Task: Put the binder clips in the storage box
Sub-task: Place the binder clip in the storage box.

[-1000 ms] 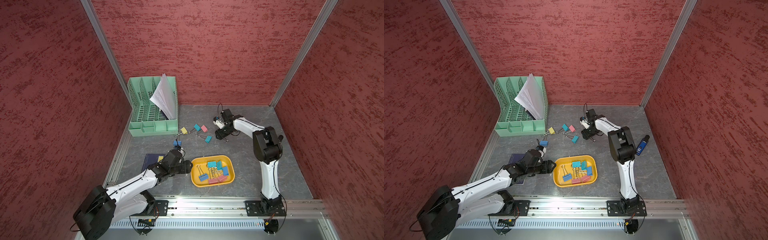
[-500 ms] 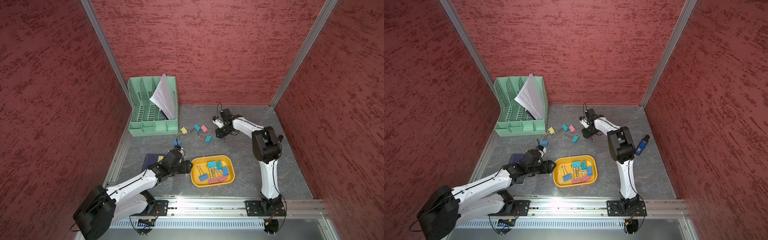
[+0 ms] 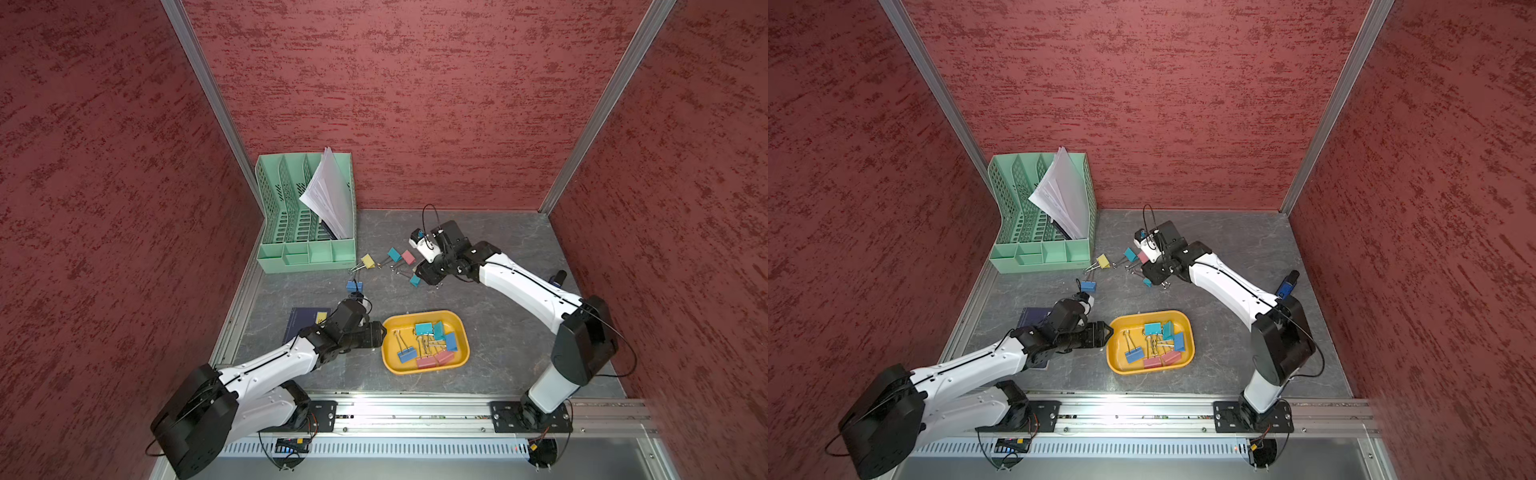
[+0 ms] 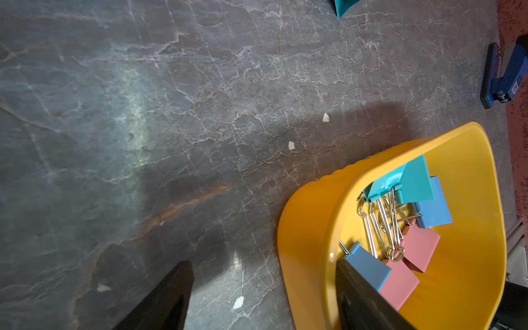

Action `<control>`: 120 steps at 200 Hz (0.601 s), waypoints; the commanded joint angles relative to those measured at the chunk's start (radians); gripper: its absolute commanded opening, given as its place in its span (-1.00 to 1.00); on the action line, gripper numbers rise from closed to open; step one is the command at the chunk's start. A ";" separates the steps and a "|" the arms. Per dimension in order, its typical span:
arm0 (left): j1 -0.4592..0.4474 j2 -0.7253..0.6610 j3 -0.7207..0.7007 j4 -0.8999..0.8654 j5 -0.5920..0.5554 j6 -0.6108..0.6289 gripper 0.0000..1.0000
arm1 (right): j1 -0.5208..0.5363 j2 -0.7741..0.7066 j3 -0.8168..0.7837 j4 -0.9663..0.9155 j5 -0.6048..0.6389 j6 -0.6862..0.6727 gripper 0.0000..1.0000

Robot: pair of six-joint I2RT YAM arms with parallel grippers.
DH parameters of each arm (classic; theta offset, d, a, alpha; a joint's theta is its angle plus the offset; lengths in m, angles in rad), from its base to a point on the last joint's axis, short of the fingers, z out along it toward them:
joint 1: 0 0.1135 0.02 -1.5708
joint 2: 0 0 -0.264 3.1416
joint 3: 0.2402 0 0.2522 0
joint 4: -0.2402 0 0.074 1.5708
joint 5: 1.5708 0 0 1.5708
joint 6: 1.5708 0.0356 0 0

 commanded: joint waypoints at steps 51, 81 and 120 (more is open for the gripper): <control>-0.002 -0.010 0.011 -0.006 -0.013 0.010 0.60 | 0.217 -0.110 -0.291 0.165 -0.018 0.399 -0.08; -0.001 -0.010 0.014 -0.012 -0.014 0.016 0.60 | 0.281 -0.114 -0.348 0.202 -0.006 0.451 -0.05; -0.005 -0.012 0.013 -0.013 -0.015 0.014 0.60 | 0.321 -0.081 -0.362 0.233 0.016 0.506 -0.05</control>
